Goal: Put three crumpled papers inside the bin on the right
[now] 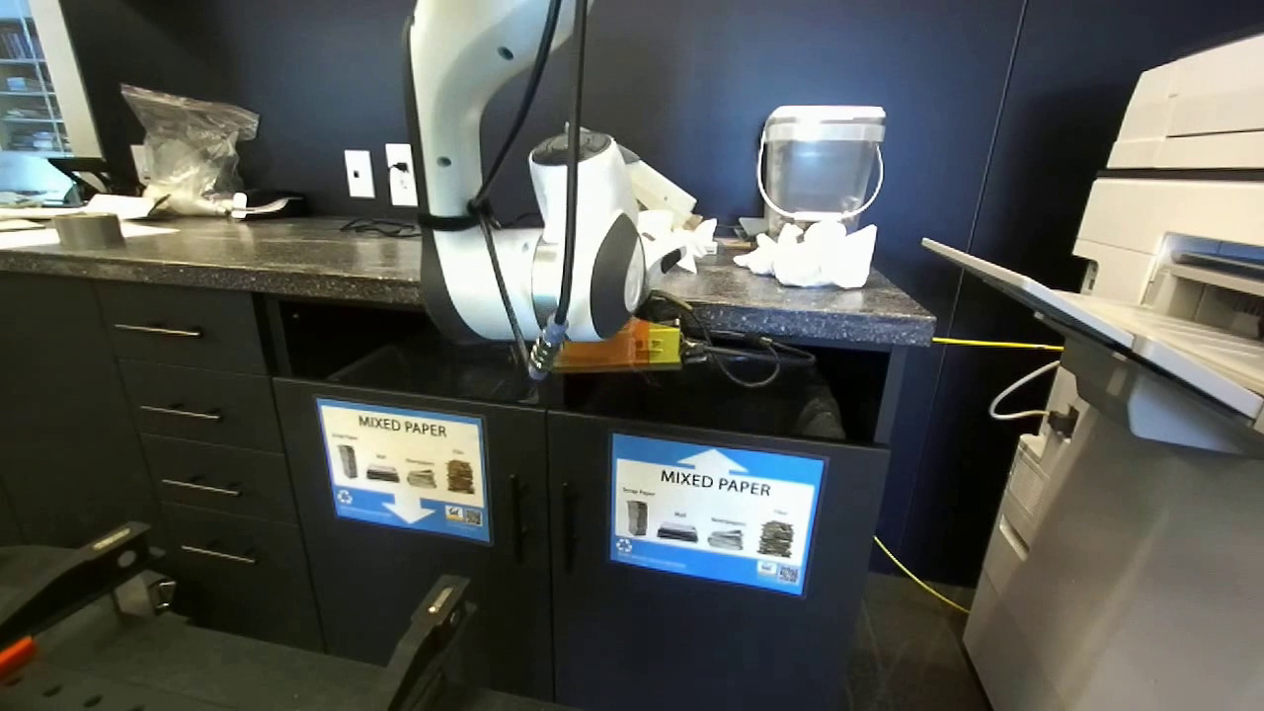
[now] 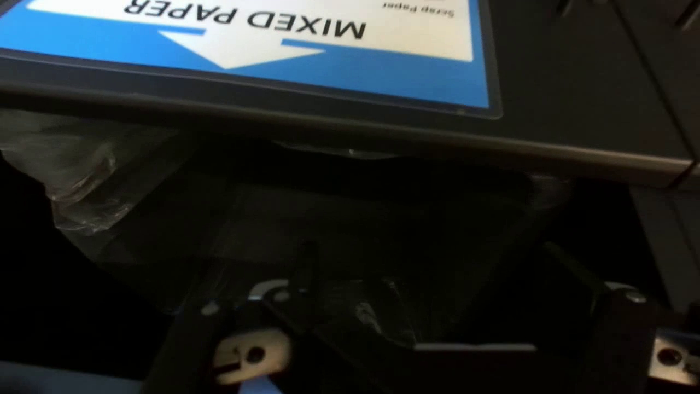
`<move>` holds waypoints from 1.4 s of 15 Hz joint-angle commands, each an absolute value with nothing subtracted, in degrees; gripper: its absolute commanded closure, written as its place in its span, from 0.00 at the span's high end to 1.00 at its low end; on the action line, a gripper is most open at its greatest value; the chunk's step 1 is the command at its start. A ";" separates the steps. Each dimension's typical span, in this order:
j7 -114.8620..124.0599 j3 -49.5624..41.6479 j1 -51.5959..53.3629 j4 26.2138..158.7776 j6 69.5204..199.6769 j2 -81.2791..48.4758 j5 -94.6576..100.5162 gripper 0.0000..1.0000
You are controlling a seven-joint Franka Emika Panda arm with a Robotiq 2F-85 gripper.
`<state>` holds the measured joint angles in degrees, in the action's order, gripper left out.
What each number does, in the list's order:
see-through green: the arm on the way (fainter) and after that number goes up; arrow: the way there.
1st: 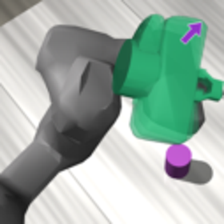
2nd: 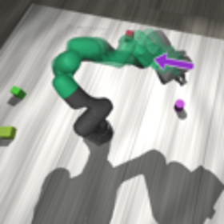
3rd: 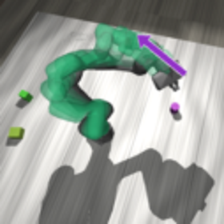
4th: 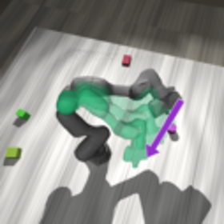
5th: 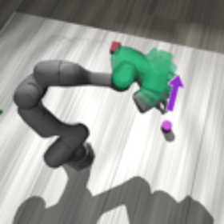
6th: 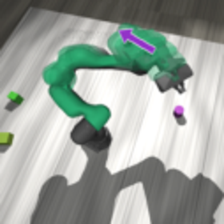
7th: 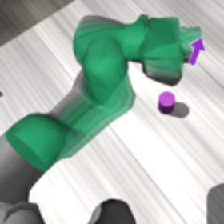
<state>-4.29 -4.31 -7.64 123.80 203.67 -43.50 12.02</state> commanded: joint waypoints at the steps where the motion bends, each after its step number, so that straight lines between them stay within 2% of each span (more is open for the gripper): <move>1: -7.63 -2.78 -8.38 130.80 188.14 -31.30 15.02 1.00; 6: -9.72 -8.45 0.56 131.79 164.82 -20.32 16.26 1.00; 10: -8.88 -8.20 -0.01 131.64 158.03 -11.98 19.48 1.00; 17: -0.59 -10.53 -1.81 129.11 162.94 -7.06 26.56 1.00; 21: 13.44 -15.82 -0.29 126.59 170.01 -9.36 40.10 1.00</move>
<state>5.20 -12.35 -0.97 129.01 165.42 -7.80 32.68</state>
